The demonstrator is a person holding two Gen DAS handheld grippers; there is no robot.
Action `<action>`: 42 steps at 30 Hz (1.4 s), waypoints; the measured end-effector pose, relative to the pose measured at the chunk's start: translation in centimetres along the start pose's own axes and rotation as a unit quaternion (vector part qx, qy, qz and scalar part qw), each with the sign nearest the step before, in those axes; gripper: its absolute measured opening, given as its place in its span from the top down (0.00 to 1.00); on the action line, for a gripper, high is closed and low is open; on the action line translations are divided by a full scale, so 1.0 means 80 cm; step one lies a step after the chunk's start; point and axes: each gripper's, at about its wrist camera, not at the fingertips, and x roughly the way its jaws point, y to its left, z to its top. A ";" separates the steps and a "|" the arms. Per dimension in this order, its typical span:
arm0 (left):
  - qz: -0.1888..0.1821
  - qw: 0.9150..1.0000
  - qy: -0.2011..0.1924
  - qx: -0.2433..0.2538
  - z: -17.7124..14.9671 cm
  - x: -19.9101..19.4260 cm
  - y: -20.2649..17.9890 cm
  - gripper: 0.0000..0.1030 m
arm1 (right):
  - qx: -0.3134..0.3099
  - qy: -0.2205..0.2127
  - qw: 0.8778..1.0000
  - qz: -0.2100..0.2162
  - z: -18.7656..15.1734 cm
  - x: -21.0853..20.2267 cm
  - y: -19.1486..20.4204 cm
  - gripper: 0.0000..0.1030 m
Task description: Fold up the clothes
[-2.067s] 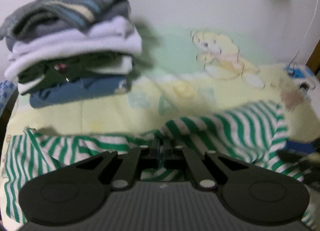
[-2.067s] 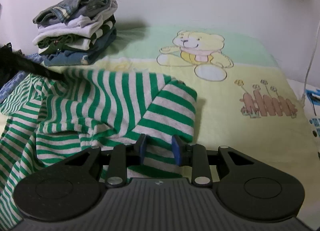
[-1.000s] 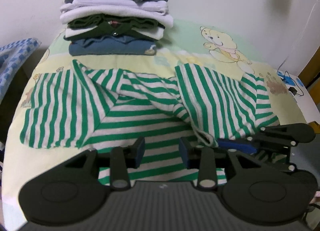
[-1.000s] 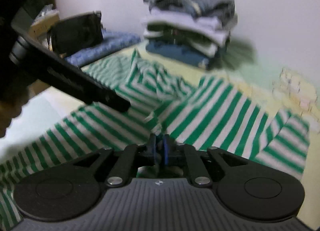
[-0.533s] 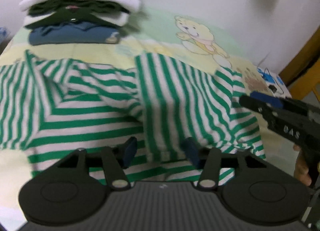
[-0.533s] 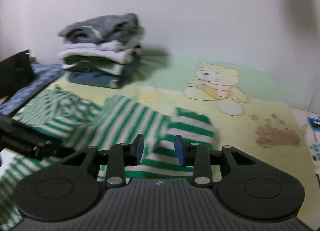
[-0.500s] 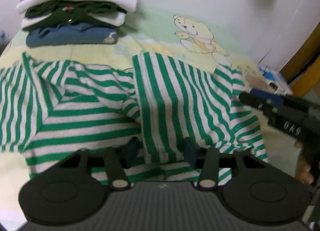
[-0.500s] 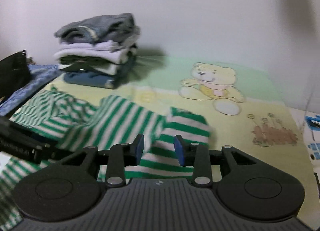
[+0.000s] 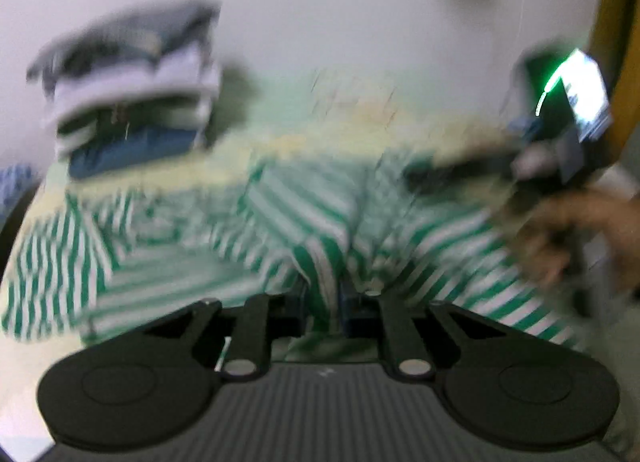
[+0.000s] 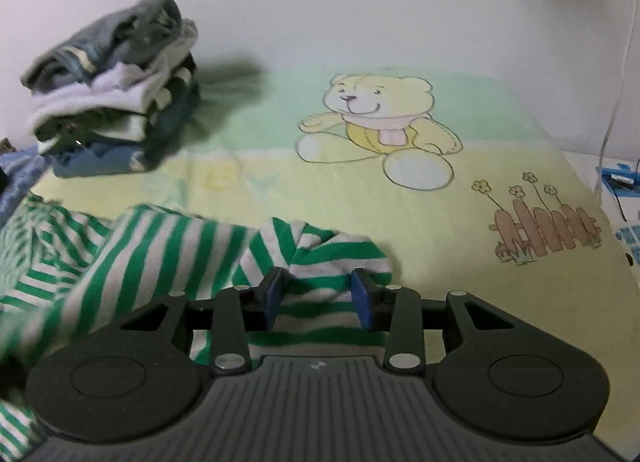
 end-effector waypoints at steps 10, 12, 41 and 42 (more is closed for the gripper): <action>-0.037 0.991 0.026 -0.126 0.009 0.024 0.073 0.76 | -0.028 -0.070 0.995 0.062 0.010 -0.054 0.016 0.61; -0.036 0.992 0.030 -0.120 0.005 0.021 0.069 0.75 | -0.053 -0.065 0.990 0.112 0.012 -0.054 0.033 0.61; -0.020 0.995 0.025 -0.095 -0.022 -0.006 0.113 0.92 | -0.073 0.011 0.996 0.055 -0.099 -0.173 0.025 0.61; -0.028 0.996 0.022 -0.085 -0.022 -0.011 0.110 0.92 | -0.075 0.021 0.996 0.048 -0.122 -0.192 0.027 0.61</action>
